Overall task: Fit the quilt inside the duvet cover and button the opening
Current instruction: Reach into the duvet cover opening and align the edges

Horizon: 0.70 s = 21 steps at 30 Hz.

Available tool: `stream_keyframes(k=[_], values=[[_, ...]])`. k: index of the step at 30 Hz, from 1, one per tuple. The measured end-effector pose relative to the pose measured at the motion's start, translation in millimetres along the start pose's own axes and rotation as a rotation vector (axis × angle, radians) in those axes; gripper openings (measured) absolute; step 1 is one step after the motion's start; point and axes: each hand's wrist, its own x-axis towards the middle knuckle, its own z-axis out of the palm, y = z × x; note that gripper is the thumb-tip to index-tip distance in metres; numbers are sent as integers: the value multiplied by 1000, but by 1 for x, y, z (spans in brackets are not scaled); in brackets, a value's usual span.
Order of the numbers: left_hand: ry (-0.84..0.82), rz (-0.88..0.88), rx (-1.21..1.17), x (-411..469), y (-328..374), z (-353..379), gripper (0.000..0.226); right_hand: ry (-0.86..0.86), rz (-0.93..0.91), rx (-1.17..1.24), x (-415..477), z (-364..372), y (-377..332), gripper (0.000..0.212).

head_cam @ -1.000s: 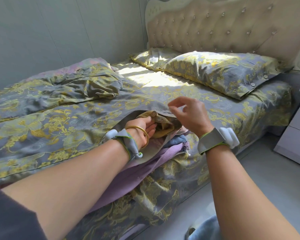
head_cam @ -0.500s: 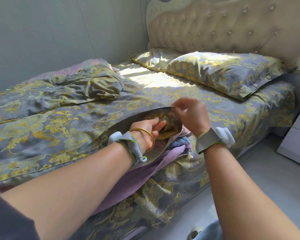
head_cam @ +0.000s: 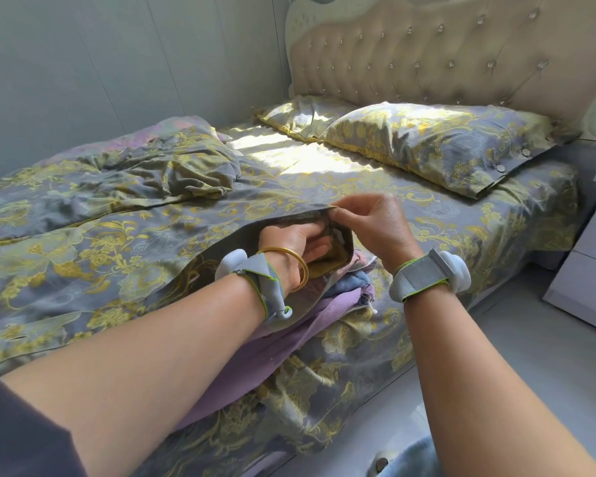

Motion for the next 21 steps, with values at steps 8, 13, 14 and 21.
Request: stream_keyframes(k=[8, 13, 14, 21], values=[[20, 74, 131, 2, 2, -3, 9, -39, 35, 75, -3, 2, -2, 10], [45, 64, 130, 6, -3, -5, 22, 27, -7, -59, -3, 10, 5, 14], [31, 54, 120, 5, -4, -5, 26, 46, -24, -124, -4, 10, 5, 13], [63, -85, 59, 8, -2, -9, 9, 88, -207, -379, -13, 19, -5, 18]])
